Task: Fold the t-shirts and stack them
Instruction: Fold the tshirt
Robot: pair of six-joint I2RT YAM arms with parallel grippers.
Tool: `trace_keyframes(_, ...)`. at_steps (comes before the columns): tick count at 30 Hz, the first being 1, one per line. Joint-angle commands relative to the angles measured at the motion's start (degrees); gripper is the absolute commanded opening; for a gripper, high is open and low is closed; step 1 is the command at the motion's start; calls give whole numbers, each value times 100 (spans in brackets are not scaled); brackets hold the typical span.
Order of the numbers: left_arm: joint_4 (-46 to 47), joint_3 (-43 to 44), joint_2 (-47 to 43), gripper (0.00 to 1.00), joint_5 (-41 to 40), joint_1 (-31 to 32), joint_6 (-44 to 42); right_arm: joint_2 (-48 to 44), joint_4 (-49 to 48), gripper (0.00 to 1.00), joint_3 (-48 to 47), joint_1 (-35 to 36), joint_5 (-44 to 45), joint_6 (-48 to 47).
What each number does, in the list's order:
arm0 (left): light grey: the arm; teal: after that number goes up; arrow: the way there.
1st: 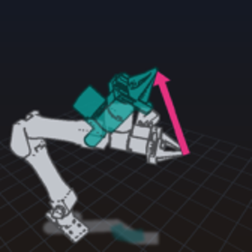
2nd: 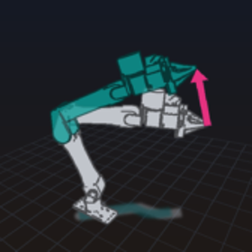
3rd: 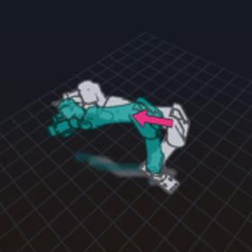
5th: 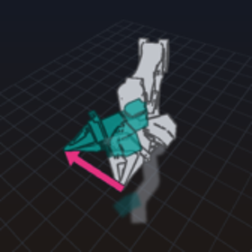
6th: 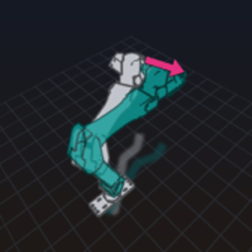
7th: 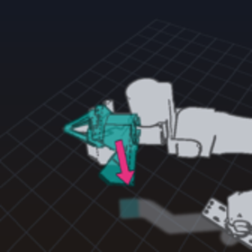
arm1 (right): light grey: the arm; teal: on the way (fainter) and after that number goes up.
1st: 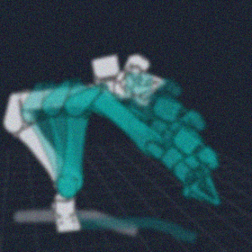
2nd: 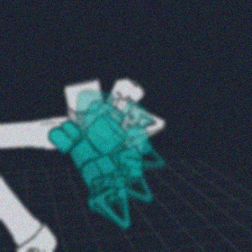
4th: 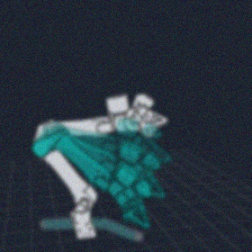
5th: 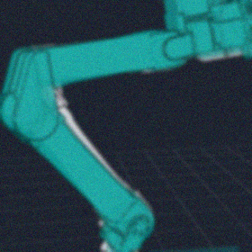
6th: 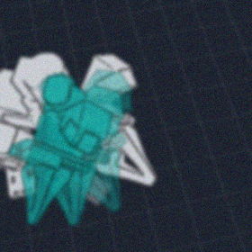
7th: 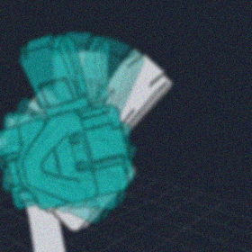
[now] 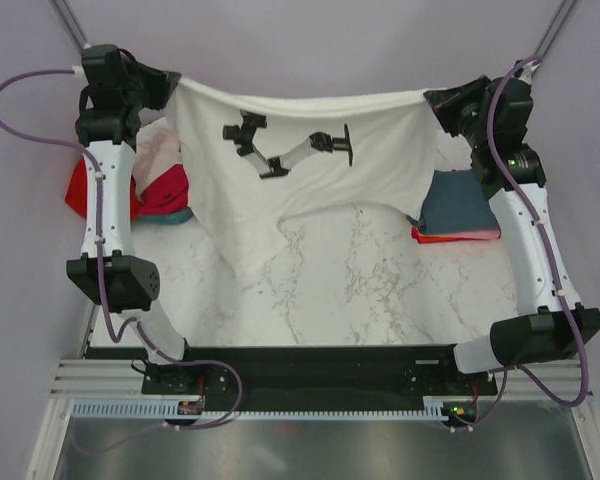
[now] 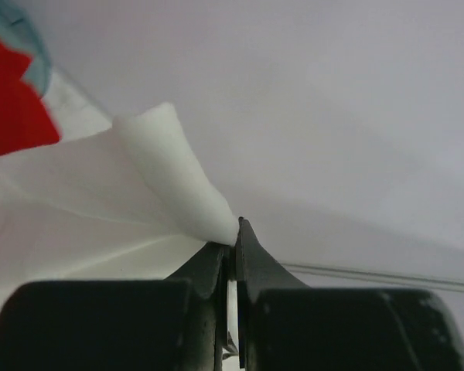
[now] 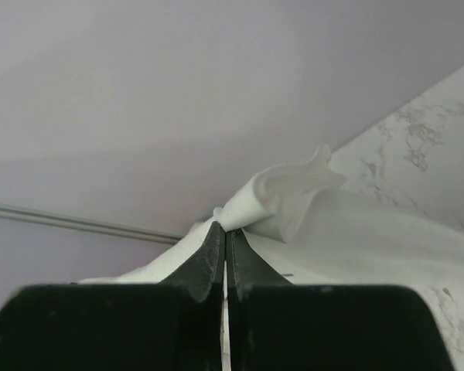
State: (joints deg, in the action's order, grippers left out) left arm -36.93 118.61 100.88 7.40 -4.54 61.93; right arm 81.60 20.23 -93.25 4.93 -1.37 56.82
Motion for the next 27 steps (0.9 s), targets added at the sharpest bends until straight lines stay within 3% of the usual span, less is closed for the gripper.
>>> trace_keyframes(1, 1063, 1375, 168, 2, 743, -257, 318, -13, -520, 0, -992, -167, -127, 57)
trace_keyframes(3, 1597, 1341, 309, 2, 999, -328, 521, 145, -537, 0, -1055, -229, -249, 110)
trace_keyframes(7, 1723, 859, 266, 2, 1141, -364, 294, 286, -634, 0, -521, -273, -539, 102)
trace_keyframes(10, 2345, -545, -206, 2, 1255, -364, 83, 295, -1072, 0, 408, -361, -908, 145)
trace_keyframes(15, 3480, -3888, -1385, 2, 1177, -329, -172, 172, -1810, 0, 2133, -431, -1094, 190)
trace_keyframes(20, 4122, -6607, -2509, 2, 1071, -311, -419, 180, -2321, 0, 3933, -458, -1050, 40)
trace_keyframes(27, 4457, -8282, -3363, 2, 1158, -250, -822, 663, -2577, 0, 4983, -475, -778, -241)
